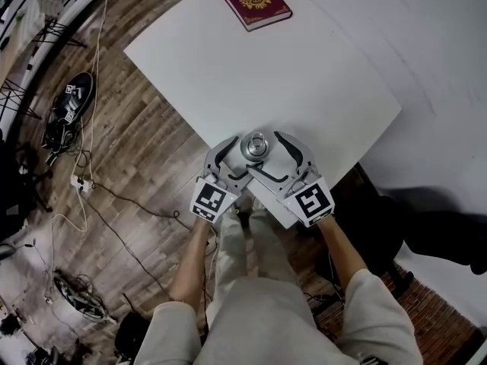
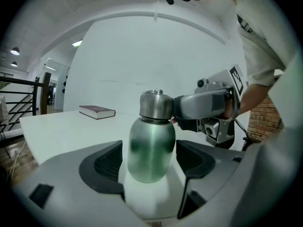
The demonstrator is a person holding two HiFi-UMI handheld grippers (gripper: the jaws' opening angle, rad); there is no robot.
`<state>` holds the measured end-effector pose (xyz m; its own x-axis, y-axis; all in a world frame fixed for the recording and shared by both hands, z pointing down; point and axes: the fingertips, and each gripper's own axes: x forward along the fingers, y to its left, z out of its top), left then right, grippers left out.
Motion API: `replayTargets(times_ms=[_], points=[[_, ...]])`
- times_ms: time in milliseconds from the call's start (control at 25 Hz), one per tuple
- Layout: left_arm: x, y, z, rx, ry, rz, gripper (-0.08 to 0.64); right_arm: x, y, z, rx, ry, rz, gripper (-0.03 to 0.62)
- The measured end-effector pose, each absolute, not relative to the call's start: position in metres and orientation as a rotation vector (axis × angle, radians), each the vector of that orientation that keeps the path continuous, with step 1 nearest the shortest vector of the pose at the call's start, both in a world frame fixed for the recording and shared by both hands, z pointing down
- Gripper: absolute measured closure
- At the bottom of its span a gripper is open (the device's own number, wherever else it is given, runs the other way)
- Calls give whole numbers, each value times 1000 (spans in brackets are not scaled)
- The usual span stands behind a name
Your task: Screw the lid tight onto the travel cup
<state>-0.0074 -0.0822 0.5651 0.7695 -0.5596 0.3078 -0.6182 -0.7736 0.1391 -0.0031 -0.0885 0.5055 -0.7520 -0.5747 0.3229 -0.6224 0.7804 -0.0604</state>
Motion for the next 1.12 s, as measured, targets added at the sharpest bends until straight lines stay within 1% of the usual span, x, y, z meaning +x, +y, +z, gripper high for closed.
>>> replayTargets(times_ms=[400,520,840,1120], points=[[7,-89,561,2765,-849,347,229,-24,-99,497,769,-2725,143,285],[8,-90,560,2769,-843,342,229,-29,-101,495,703,-2721,101,299],[7,-90,559,2779,-836,333,229,-39,-100,496,554,-2728,82,319],[7,-89,559,2790,-835,316,229,-36,-101,494,646,-2776,99,322]])
